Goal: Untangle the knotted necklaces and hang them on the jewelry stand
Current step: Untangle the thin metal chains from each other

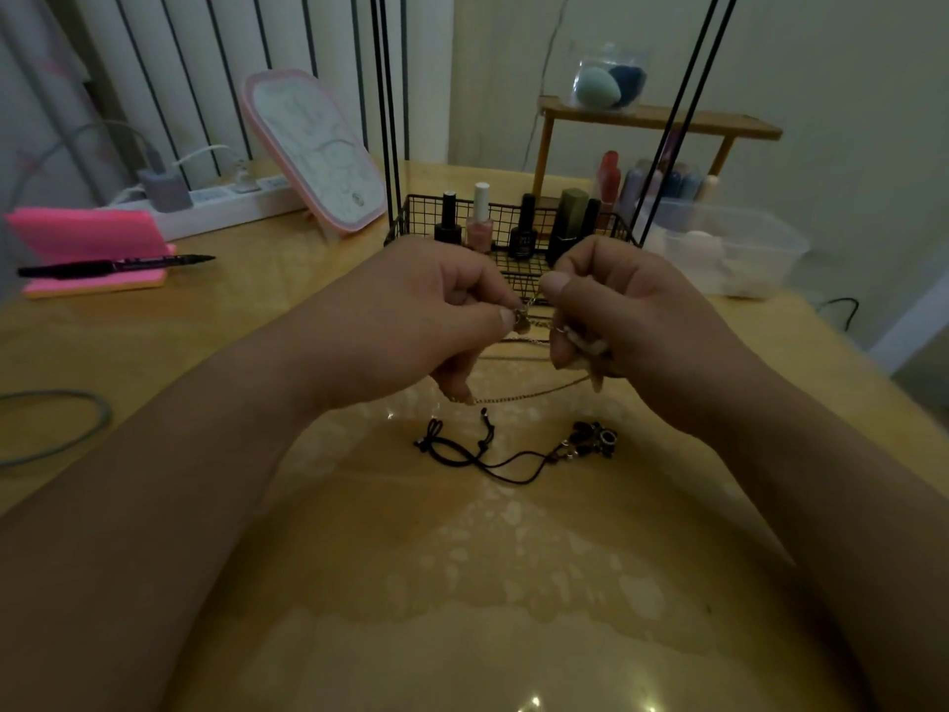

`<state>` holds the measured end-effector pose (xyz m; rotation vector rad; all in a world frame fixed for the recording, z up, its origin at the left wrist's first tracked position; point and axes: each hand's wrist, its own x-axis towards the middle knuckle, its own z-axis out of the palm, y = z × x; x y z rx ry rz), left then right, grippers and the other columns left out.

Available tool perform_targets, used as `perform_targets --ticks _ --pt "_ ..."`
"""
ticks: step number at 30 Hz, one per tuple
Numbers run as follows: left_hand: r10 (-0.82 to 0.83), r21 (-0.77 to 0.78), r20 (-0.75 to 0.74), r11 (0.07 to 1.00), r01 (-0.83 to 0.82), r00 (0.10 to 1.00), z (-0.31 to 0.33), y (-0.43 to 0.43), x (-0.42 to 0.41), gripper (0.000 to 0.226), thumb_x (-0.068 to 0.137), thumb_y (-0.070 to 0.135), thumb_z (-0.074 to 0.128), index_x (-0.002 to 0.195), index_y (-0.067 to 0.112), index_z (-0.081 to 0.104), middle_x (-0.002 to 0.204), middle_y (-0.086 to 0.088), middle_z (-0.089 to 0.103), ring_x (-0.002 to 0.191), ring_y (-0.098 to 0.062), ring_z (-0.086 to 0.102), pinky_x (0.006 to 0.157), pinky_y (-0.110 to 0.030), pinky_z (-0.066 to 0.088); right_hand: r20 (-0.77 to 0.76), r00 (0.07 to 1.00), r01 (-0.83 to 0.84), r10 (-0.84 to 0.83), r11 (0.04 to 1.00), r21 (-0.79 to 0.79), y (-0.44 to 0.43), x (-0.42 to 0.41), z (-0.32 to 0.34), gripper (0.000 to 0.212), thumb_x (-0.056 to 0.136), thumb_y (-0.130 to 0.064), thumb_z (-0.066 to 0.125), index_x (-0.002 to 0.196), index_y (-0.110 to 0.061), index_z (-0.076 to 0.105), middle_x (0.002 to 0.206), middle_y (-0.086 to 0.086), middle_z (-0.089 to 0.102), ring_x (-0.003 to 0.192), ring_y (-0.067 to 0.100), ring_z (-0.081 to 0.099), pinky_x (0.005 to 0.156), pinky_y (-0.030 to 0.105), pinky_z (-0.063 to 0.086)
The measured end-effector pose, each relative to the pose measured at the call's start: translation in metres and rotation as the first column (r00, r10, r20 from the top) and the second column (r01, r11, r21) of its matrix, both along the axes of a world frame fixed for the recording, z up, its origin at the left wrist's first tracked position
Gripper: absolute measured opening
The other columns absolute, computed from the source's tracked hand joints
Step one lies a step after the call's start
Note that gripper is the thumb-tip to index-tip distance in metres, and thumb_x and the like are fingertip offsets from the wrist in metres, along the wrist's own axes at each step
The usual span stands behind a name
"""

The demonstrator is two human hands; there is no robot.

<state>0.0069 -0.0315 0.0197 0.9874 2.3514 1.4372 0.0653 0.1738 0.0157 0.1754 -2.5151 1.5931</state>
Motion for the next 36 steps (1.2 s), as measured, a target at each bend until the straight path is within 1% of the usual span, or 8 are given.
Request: perform_targets --ticks 4,8,14,19,24,28,34,36 --pt "-0.044 0.004 0.07 0.999 0.044 0.997 0.0002 -0.0013 0.0007 0.005 0.103 0.011 0.06 0.099 0.009 0.063 0.069 -0.01 0.071 0.056 -0.025 0.067 0.06 -0.037 0.061 -0.02 0.999 -0.025 0.025 1.0 -0.004 0.0007 0.0006 0.0015 0.011 0.104 -0.022 0.058 0.098 -0.014 0.06 0.066 -0.002 0.064 0.056 0.005 0.056 0.05 0.019 0.044" --pt "-0.054 0.017 0.093 0.998 0.053 0.994 0.0043 -0.0027 0.0026 0.007 0.106 0.013 0.053 0.105 0.007 0.054 0.084 -0.013 0.076 0.059 -0.03 0.068 0.06 -0.04 0.061 -0.023 0.999 -0.044 0.044 0.999 -0.024 0.0012 0.0013 0.0025 0.011 0.103 -0.022 0.06 0.095 -0.014 0.061 0.065 -0.002 0.061 0.053 0.004 0.051 0.05 0.017 0.041" --pt "-0.043 0.045 0.08 0.998 0.039 0.996 0.0069 -0.0002 0.0074 0.01 0.11 0.021 0.047 0.108 0.012 0.051 0.068 -0.013 0.069 0.046 -0.031 0.06 0.062 -0.06 0.059 0.025 0.995 -0.098 0.099 0.994 -0.055 0.0013 0.0021 0.0022 0.012 0.104 -0.021 0.058 0.094 -0.014 0.06 0.062 0.0 0.061 0.053 0.011 0.051 0.048 0.02 0.04" --pt "-0.038 0.052 0.07 0.998 0.035 0.997 0.0047 0.0017 0.0083 0.012 0.111 0.021 0.044 0.108 0.011 0.049 0.066 -0.012 0.067 0.044 -0.03 0.058 0.058 -0.057 0.058 0.063 0.989 -0.129 0.136 0.986 -0.103 0.0014 0.002 0.0026 0.01 0.105 -0.022 0.056 0.1 -0.013 0.059 0.063 0.003 0.062 0.054 0.013 0.053 0.048 0.02 0.039" --pt "-0.021 0.115 0.077 0.993 0.013 0.997 0.0049 0.0005 0.0057 0.012 0.111 0.021 0.045 0.107 0.01 0.05 0.07 -0.008 0.066 0.043 -0.024 0.05 0.057 -0.038 0.058 0.065 0.981 -0.178 0.181 0.983 -0.046 0.0055 0.0009 0.0008 0.013 0.104 -0.025 0.058 0.1 -0.016 0.066 0.064 0.001 0.06 0.057 0.016 0.05 0.049 0.023 0.039" --pt "-0.038 0.142 0.068 0.989 0.028 0.997 0.0056 0.0012 0.0065 0.011 0.111 0.02 0.045 0.109 0.011 0.049 0.063 -0.01 0.06 0.039 -0.025 0.045 0.053 -0.039 0.056 0.051 0.975 -0.211 0.216 0.974 -0.085 0.0076 -0.0011 -0.0005 0.007 0.099 -0.022 0.063 0.097 -0.018 0.069 0.063 0.003 0.059 0.058 0.02 0.05 0.049 0.024 0.038" --pt "-0.052 0.146 0.04 0.988 0.045 0.998 0.0051 0.0015 0.0076 0.01 0.111 0.021 0.045 0.106 0.014 0.051 0.058 -0.01 0.058 0.037 -0.025 0.044 0.052 -0.038 0.055 0.061 0.961 -0.266 0.27 0.962 -0.067 0.0088 -0.0006 -0.001 0.011 0.089 -0.022 0.064 0.096 -0.014 0.067 0.061 -0.001 0.058 0.054 0.014 0.049 0.048 0.022 0.038" --pt "-0.061 0.151 0.039 0.987 0.054 0.997 0.0053 0.0015 0.0077 0.01 0.111 0.02 0.045 0.106 0.014 0.051 0.061 -0.01 0.06 0.039 -0.025 0.046 0.053 -0.043 0.057 0.05 0.961 -0.269 0.273 0.96 -0.073 0.0082 -0.0003 -0.001 0.008 0.089 -0.023 0.065 0.092 -0.015 0.068 0.061 0.0 0.057 0.053 0.013 0.048 0.049 0.022 0.038"
